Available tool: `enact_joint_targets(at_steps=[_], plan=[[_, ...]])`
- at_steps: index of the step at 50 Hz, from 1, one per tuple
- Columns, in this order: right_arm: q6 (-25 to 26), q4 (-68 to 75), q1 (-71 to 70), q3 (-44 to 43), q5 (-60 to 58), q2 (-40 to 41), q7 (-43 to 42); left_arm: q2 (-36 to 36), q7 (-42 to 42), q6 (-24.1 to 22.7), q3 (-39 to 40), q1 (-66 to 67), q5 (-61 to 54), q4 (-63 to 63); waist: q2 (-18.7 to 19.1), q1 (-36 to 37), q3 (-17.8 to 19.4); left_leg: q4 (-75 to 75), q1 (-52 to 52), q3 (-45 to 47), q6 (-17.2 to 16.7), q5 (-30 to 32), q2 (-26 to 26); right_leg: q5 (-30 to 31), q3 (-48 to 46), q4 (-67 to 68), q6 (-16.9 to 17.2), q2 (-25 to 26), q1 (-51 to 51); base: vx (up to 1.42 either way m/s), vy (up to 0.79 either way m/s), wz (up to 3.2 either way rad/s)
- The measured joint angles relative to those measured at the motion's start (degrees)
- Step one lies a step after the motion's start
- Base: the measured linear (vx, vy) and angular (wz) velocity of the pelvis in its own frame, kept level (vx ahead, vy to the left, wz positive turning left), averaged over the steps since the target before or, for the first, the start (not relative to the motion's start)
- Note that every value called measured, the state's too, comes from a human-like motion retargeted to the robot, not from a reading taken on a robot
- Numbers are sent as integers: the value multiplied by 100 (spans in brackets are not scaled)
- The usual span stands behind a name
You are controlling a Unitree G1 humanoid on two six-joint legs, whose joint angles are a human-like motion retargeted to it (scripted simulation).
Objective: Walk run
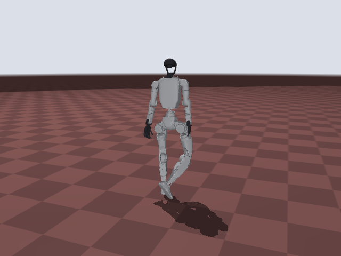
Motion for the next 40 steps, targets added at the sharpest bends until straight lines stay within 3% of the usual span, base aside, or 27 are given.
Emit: enact_joint_targets(at_steps=[4, 10, 13, 15, 17, 18, 20, 22, 24, 27, 30, 34, 40], plan=[[-13, 139, 386, -86, -235, -26, -168, 251, 103, -399, -272, -546, -132, -472, -209, -490, -25, -658, 693, 320, -13, -70, -527, -679, -4, -400, 144, -233, -1272, 80, 0, 71], [399, 533, 695, -449, 33, 91, 306, 615, -238, -828, -558, -1283, -247, -1075, -455, -1167, 58, -1055, 1670, -264, -120, -517, -1151, -1254, 159, -3535, 88, -55, -2352, 89, -17, 95], [432, 613, 770, -642, 200, 142, 470, 615, -358, -921, -631, -1384, -273, -1416, -446, -1235, -51, -1069, 1991, -423, -228, -723, -1199, -1504, 659, -4347, 137, 195, -2842, 88, -19, 50], [535, 606, 777, -751, 311, 146, 460, 532, -480, -947, -603, -1256, -225, -1716, -398, -1205, -142, -963, 2156, -534, -347, -715, -1209, -1588, 496, -4227, -72, 193, -2897, 95, -20, 13], [812, 514, 731, -785, 452, 160, 392, 418, -566, -1003, -480, -903, -183, -2017, -372, -1225, -254, -785, 2330, -496, -552, -341, -1206, -1469, 54, -3773, -411, 48, -2774, 111, -22, 10], [886, 472, 719, -749, 558, 169, 370, 337, -572, -1038, -350, -655, -118, -2127, -381, -1304, -311, -651, 2425, -512, -657, -1, -1224, -1132, -116, -3684, -483, -27, -2677, 135, -32, 38], [906, 419, 633, -718, 803, 164, 340, 122, -468, -1187, -16, -116, 64, -2150, -433, -1435, -373, -260, 2566, -279, -707, 1138, -1244, -988, 746, -3215, -460, -96, -2672, 153, -42, 62], [884, 282, 555, -681, 1026, 180, 309, -124, -293, -1163, 199, 294, 202, -1796, -647, -1431, -436, 523, 2545, 685, -366, 2390, -1016, -1291, 962, -3153, -388, -377, -2261, 107, -22, 28], [754, 98, 450, -412, 1162, 121, 326, -237, -199, -922, 351, 570, 299, -1256, -1074, -1187, -420, 1554, 2370, 1342, -38, 2800, -1057, -1506, 825, -3286, -317, -730, -1717, 104, -28, -32], [450, -125, 70, -16, 977, -56, 175, -145, -295, -567, 402, 770, 428, -381, -1529, -988, -286, 3060, 1761, 1913, 361, 2002, -660, -1758, 579, -3459, -141, -1095, -1011, 105, -32, 23], [274, -298, -489, 213, 502, -156, -173, -59, -206, -341, 681, 934, 707, 368, -1308, -800, -163, 3928, 530, 1483, 114, 1513, -152, -1723, 109, -4121, -78, -540, -220, 66, -21, 8], [121, -584, -1107, 435, 391, -253, -22, -89, -66, 31, 914, 1377, 597, 792, -997, -283, -94, 3086, -774, 894, -292, 903, -368, -1712, 13, -4819, 50, 239, 519, 69, -17, -76], [-120, -1031, -1719, 535, 682, -310, 342, -262, -246, 391, 1125, 1633, 481, 792, -842, 415, 151, 258, -1648, 799, -328, 512, -603, -2018, 111, -5225, 468, 748, 1484, 82, -10, -71]])
